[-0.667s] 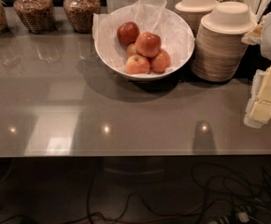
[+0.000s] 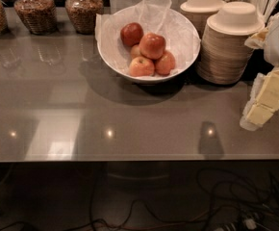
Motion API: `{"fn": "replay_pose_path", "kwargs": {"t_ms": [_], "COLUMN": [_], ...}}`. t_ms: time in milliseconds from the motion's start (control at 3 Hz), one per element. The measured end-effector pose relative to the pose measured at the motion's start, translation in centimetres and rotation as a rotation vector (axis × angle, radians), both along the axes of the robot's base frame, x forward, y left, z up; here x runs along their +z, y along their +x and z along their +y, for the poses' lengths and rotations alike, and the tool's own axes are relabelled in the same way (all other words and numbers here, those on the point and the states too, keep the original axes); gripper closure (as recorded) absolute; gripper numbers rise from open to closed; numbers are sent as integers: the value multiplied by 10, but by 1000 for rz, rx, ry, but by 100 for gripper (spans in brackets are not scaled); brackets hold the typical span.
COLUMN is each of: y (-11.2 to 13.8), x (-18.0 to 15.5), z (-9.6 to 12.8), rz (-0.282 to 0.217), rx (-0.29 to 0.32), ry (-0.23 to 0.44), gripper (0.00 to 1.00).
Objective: Pick apple from white bowl
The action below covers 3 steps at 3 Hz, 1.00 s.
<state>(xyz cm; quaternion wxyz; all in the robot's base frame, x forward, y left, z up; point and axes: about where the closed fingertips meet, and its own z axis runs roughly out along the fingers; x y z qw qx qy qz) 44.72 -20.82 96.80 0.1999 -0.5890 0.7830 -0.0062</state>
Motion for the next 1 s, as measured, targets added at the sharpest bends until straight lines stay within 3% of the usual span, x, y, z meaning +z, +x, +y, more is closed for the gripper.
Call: {"fn": "replay_pose_path", "kwargs": {"t_ms": [333, 667, 1000], "y": [18, 54, 100], "x": [-18, -18, -5], "z": [18, 39, 57], "rz": [-46, -144, -264], "rx": [-42, -79, -87], "ry": [191, 354, 459], "gripper": [0, 0, 0]}}
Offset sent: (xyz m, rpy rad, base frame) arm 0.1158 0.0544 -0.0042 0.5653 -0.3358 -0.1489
